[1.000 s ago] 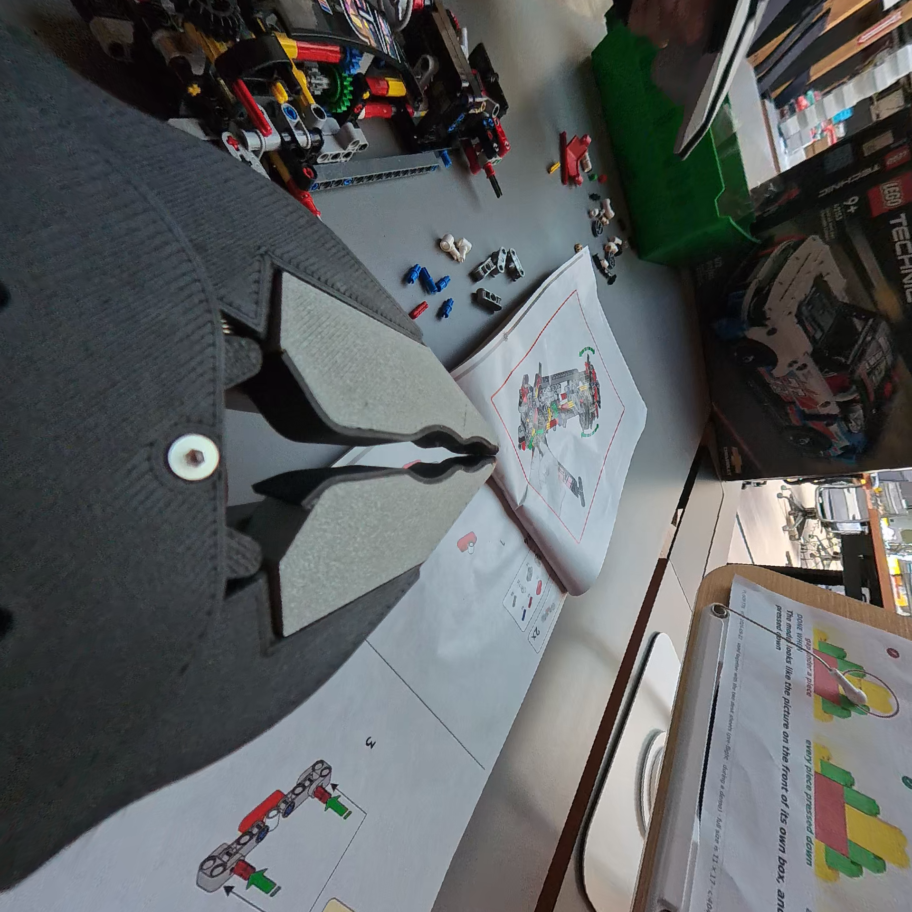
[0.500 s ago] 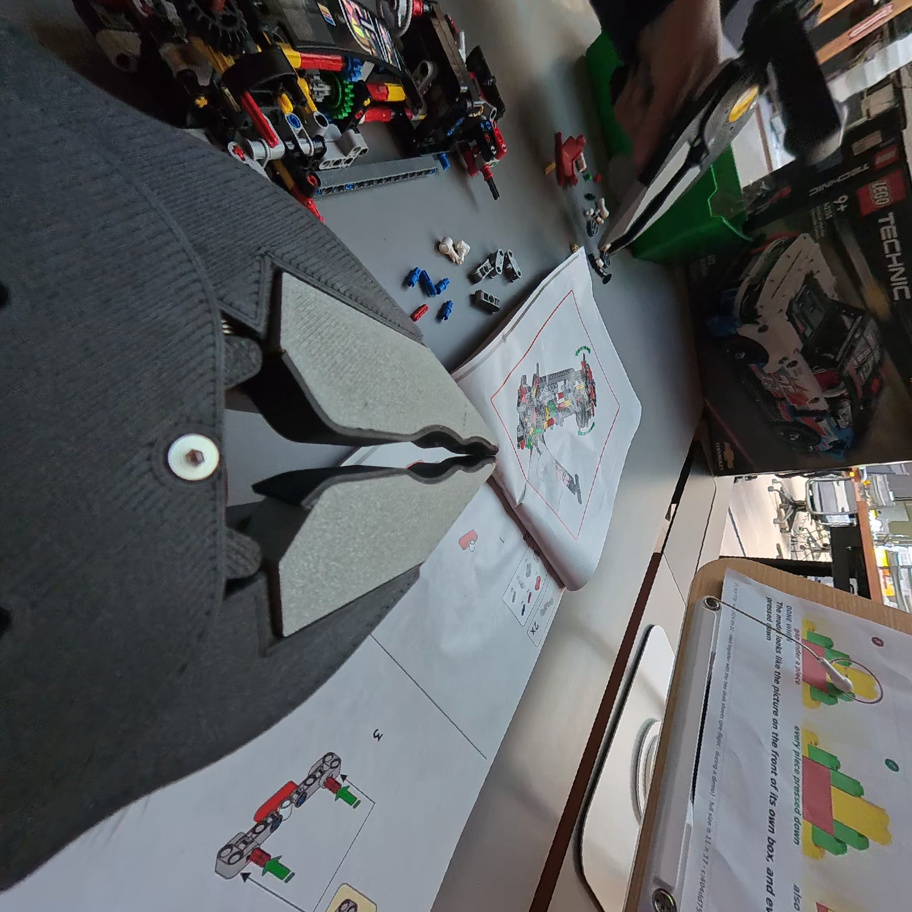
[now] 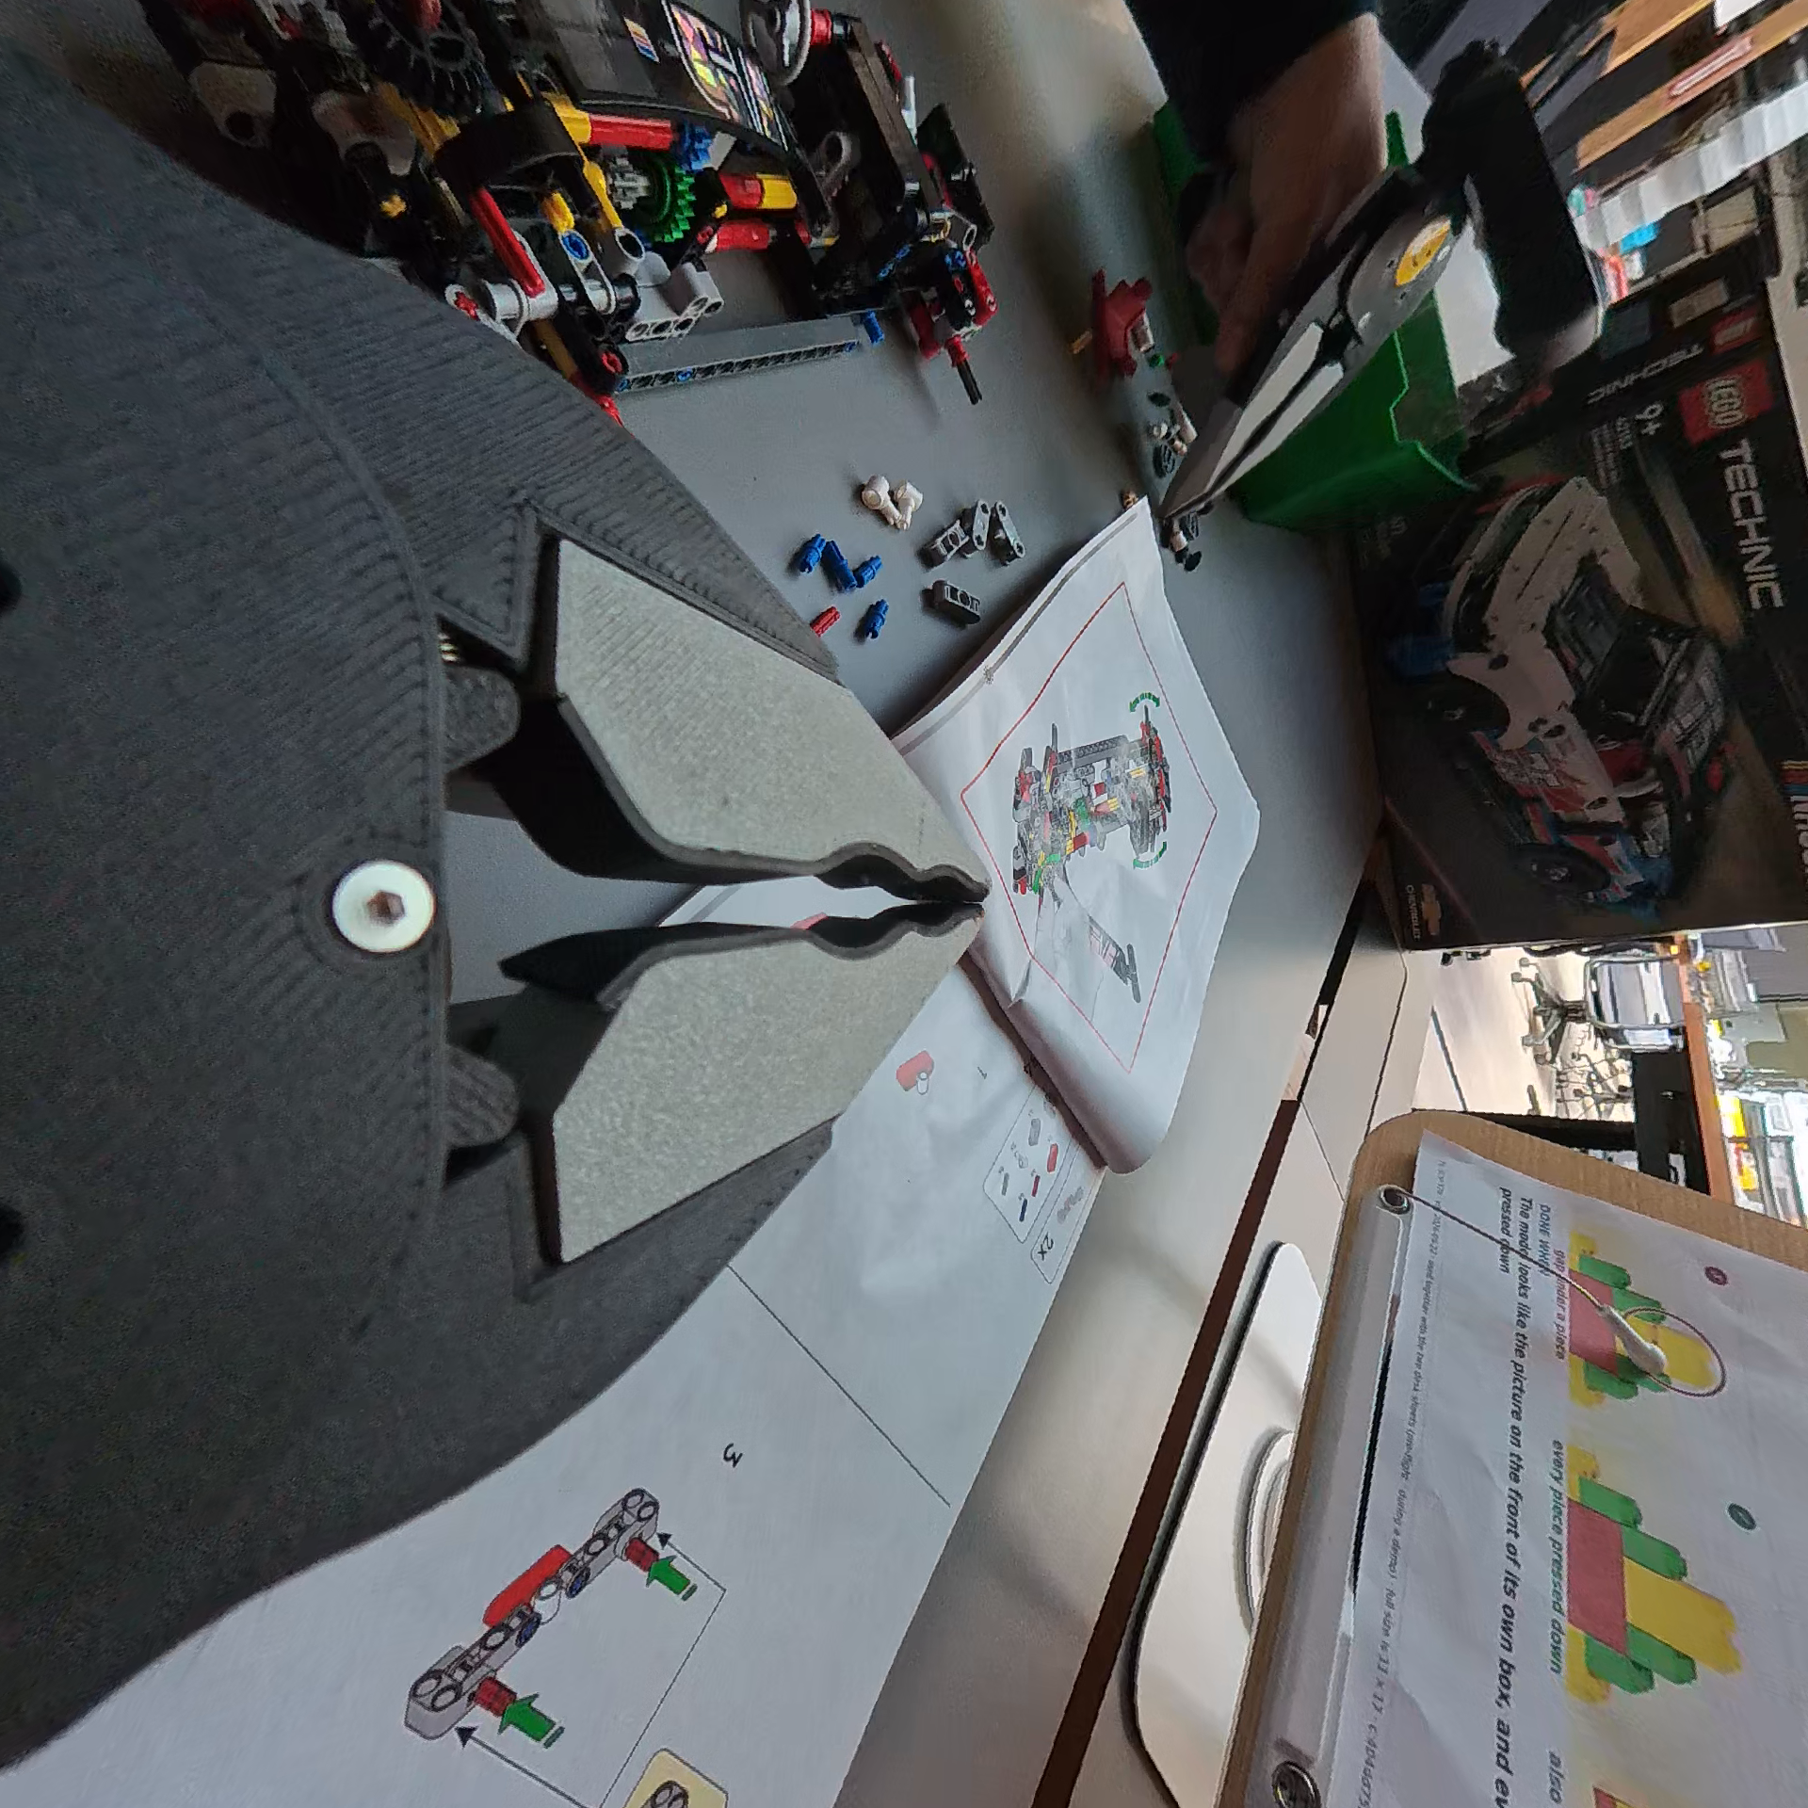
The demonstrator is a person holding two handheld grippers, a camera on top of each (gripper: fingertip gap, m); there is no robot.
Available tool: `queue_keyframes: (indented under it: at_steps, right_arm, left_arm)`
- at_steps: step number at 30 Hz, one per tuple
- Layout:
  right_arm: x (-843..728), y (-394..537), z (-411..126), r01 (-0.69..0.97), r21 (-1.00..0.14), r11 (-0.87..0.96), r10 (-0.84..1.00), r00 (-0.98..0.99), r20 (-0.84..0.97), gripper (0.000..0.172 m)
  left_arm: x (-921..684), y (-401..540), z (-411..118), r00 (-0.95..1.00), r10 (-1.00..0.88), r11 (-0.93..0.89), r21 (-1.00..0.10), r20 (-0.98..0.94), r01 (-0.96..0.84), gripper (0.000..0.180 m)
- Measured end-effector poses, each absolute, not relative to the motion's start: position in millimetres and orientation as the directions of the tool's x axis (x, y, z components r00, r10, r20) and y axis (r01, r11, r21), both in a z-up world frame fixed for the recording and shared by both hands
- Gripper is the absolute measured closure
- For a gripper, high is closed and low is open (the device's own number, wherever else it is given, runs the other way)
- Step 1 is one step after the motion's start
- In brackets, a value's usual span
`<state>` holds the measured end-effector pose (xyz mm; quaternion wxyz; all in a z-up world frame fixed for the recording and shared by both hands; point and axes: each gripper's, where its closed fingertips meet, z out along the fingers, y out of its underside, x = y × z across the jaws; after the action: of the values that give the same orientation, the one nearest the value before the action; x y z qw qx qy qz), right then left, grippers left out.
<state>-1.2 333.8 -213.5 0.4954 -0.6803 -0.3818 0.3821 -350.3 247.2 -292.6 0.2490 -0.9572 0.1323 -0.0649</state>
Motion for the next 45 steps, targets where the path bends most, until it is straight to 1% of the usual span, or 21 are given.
queue_keyframes:
  at_steps: [4, 6, 9, 11, 14, 18, 22, 28, 31, 33, 37, 45]
  right_arm:
    - [-1.6, 333.4, -214.0, 0.143, -0.965, -0.219, 0.898, 0.416, -0.142, 0.172]
    - [-2.0, 332.8, -214.0, 0.144, -0.966, -0.217, 0.899, 0.415, -0.139, 0.172]
    - [-2.0, 332.9, -214.3, 0.143, -0.965, -0.219, 0.899, 0.415, -0.142, 0.172]
    - [-1.9, 333.0, -214.3, 0.143, -0.965, -0.220, 0.898, 0.415, -0.143, 0.172]
    - [-1.3, 333.1, -213.9, 0.142, -0.965, -0.218, 0.898, 0.417, -0.141, 0.172]
    - [-0.3, 334.1, -213.4, 0.138, -0.966, -0.220, 0.896, 0.420, -0.144, 0.172]
    - [-0.8, 334.5, -213.9, 0.140, -0.965, -0.222, 0.897, 0.418, -0.145, 0.172]
    - [-0.9, 334.4, -213.7, 0.140, -0.965, -0.221, 0.897, 0.418, -0.144, 0.172]
    - [-0.6, 334.5, -213.3, 0.139, -0.965, -0.221, 0.897, 0.418, -0.145, 0.172]
    - [-0.9, 334.2, -213.6, 0.140, -0.965, -0.221, 0.897, 0.417, -0.145, 0.172]
    - [-1.0, 334.0, -213.8, 0.143, -0.965, -0.219, 0.897, 0.418, -0.142, 0.172]
    - [-1.1, 334.4, -214.8, 0.144, -0.964, -0.224, 0.897, 0.417, -0.146, 0.172]
  left_arm:
    - [-348.5, 242.0, -292.2, 0.950, -0.311, -0.837, -0.486, 0.041, -0.253, 0.180]
    - [-346.8, 243.2, -289.3, 0.940, -0.341, -0.816, -0.500, 0.013, -0.289, 0.172]
    - [-347.1, 249.6, -283.7, 0.915, -0.396, -0.770, -0.516, -0.071, -0.374, 0.170]
    - [-349.5, 253.9, -282.4, 0.906, -0.411, -0.764, -0.503, -0.104, -0.404, 0.170]
    - [-346.8, 258.9, -281.8, 0.893, -0.441, -0.761, -0.487, -0.095, -0.428, 0.170]
    - [-347.9, 259.5, -286.2, 0.867, -0.486, -0.764, -0.428, -0.112, -0.483, 0.171]
    - [-346.6, 260.5, -286.6, 0.864, -0.496, -0.770, -0.413, -0.092, -0.486, 0.171]
    - [-345.0, 257.2, -286.0, 0.861, -0.505, -0.779, -0.397, -0.061, -0.485, 0.166]
    - [-343.4, 258.0, -283.1, 0.857, -0.512, -0.768, -0.415, -0.060, -0.488, 0.167]
    - [-346.7, 255.6, -285.9, 0.857, -0.512, -0.777, -0.393, -0.061, -0.493, 0.167]
    - [-344.4, 253.2, -283.3, 0.859, -0.511, -0.777, -0.412, -0.029, -0.476, 0.166]
    - [-351.0, 249.5, -274.7, 0.857, -0.512, -0.768, -0.417, -0.057, -0.486, 0.168]
